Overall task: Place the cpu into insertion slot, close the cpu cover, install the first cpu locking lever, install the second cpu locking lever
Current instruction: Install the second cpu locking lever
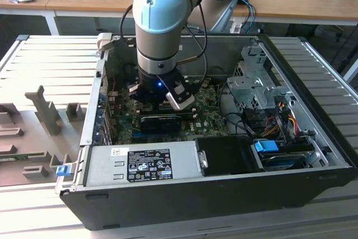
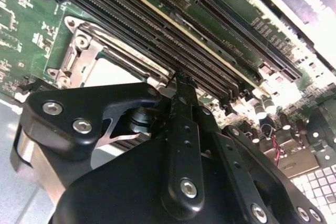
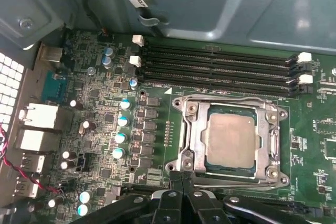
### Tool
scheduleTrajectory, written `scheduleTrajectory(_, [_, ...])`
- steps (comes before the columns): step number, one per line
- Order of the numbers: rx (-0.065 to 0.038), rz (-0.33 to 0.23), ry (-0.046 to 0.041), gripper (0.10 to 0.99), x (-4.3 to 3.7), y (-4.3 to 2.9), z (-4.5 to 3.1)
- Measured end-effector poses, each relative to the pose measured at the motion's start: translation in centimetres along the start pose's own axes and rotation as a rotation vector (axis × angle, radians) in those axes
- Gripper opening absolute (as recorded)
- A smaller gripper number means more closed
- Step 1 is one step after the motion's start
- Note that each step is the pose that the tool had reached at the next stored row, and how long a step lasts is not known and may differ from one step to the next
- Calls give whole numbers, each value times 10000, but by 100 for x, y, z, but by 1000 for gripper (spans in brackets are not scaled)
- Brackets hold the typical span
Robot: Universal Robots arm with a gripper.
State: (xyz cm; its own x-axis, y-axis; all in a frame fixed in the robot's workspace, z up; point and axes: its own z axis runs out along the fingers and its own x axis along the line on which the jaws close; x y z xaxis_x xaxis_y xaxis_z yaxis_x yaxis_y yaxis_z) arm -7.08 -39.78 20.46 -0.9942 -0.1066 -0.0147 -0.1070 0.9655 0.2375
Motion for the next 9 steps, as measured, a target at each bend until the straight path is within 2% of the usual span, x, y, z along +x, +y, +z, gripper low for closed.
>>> scheduleTrajectory(5, [-396,-2,-44,106,15,-29,18])
scheduleTrajectory(7, [-490,-2,-54,106,21,-38,27])
scheduleTrajectory(9, [-678,-6,-72,106,24,-53,42])
